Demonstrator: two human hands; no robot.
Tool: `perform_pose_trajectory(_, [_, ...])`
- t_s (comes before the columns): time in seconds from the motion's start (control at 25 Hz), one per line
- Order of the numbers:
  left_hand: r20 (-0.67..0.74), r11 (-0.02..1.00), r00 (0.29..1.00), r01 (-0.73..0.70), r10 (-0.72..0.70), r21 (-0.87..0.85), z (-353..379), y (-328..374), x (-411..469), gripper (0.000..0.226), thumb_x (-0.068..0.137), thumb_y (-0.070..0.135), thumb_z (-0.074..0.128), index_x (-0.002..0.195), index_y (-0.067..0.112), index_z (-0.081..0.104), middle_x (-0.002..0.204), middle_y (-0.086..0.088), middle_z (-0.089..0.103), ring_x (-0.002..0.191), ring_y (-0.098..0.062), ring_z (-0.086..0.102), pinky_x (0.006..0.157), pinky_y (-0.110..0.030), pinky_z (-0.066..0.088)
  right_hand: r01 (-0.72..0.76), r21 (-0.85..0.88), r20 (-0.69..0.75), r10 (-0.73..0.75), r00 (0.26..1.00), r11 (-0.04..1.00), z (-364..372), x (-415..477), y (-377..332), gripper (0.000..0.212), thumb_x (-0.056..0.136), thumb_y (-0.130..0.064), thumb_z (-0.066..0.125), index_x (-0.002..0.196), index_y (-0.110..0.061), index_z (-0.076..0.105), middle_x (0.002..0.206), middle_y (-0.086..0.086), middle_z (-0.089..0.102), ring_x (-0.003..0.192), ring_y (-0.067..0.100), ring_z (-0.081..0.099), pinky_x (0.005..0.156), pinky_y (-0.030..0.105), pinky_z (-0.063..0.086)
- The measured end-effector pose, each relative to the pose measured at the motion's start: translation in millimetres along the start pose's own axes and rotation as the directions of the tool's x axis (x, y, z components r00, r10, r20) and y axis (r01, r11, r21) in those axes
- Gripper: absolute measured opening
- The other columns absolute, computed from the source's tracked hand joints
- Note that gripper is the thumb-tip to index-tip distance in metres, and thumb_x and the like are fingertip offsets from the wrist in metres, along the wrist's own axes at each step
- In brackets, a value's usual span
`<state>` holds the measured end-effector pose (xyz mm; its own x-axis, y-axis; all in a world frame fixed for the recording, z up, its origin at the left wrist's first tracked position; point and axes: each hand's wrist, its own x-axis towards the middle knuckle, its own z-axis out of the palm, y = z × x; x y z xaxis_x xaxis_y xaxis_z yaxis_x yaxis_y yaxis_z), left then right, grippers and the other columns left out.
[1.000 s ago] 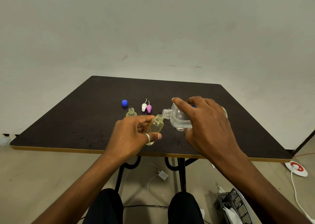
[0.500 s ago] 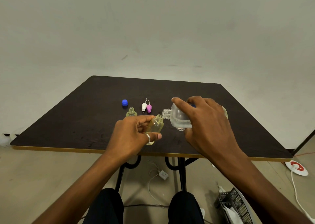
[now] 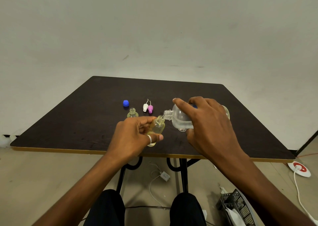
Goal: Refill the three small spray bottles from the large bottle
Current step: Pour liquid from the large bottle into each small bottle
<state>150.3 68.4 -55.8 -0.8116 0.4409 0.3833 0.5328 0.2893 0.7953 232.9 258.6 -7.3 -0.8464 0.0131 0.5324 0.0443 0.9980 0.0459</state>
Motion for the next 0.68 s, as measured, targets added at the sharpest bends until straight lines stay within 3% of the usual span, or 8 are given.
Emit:
perform_pose_trajectory(0.32, [-0.007, 1.000, 1.000, 0.006, -0.006, -0.005, 0.2, 0.9, -1.0, 0.049, 0.068, 0.025, 0.087, 0.114, 0.034, 0.070, 0.081, 0.031, 0.067, 0.082, 0.019, 0.064, 0.068, 0.004, 0.042, 0.003, -0.011, 0.000, -0.003, 1.000, 1.000, -0.1, -0.8, 0.3, 0.081, 0.071, -0.022, 0.080, 0.142, -0.032, 0.042, 0.128, 0.009, 0.057, 0.118, 0.034, 0.051, 0.097, 0.050, 0.045])
perform_pose_trajectory(0.68, [-0.005, 1.000, 1.000, 0.018, -0.018, 0.000, 0.2, -1.8, 0.1, 0.048, 0.067, 0.026, 0.088, 0.110, 0.038, 0.070, 0.076, 0.035, 0.067, 0.083, 0.017, 0.065, 0.069, 0.004, 0.042, 0.005, -0.019, -0.012, -0.006, 1.000, 1.000, 2.3, -1.1, -0.3, 0.082, 0.068, -0.020, 0.082, 0.140, -0.031, 0.045, 0.125, 0.010, 0.059, 0.114, 0.035, 0.053, 0.094, 0.050, 0.046])
